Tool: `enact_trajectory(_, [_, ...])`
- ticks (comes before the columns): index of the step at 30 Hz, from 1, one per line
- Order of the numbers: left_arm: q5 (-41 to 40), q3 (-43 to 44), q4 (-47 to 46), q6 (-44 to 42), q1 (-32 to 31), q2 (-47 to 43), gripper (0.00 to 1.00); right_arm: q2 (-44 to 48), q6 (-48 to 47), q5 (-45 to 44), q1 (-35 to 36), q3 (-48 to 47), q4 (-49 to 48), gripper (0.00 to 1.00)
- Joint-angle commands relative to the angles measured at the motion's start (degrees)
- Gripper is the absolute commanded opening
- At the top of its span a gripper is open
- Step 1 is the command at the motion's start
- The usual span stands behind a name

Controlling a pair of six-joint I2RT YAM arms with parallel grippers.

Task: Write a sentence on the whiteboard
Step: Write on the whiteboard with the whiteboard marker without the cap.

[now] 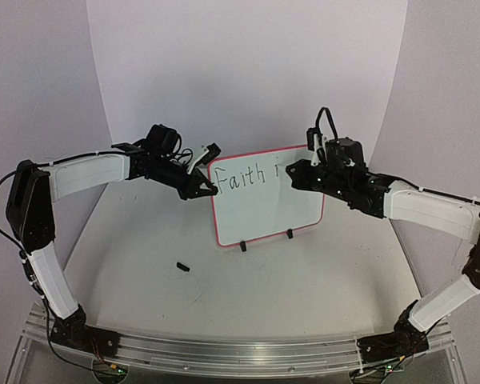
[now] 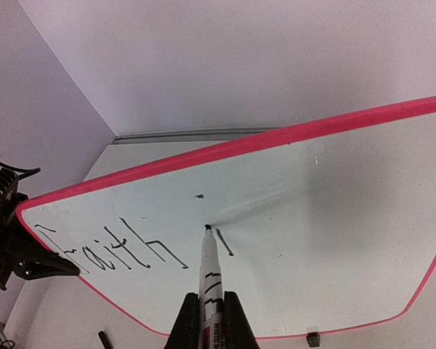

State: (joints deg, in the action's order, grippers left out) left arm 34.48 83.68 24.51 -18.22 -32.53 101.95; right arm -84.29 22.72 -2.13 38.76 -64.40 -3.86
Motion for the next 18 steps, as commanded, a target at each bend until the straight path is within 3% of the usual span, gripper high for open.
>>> enact_trajectory(1, [-6.06,-0.34,5.25,-3.94,-0.38,1.41,0.0,-0.52,-0.62,-1.81,-0.27,-2.32,-2.67,0.0])
enact_trajectory(18, [-6.21,-0.28,5.23,-3.85,-0.34,1.24,0.0,4.4,0.71,-3.04,-0.27,3.01,-1.46,0.0])
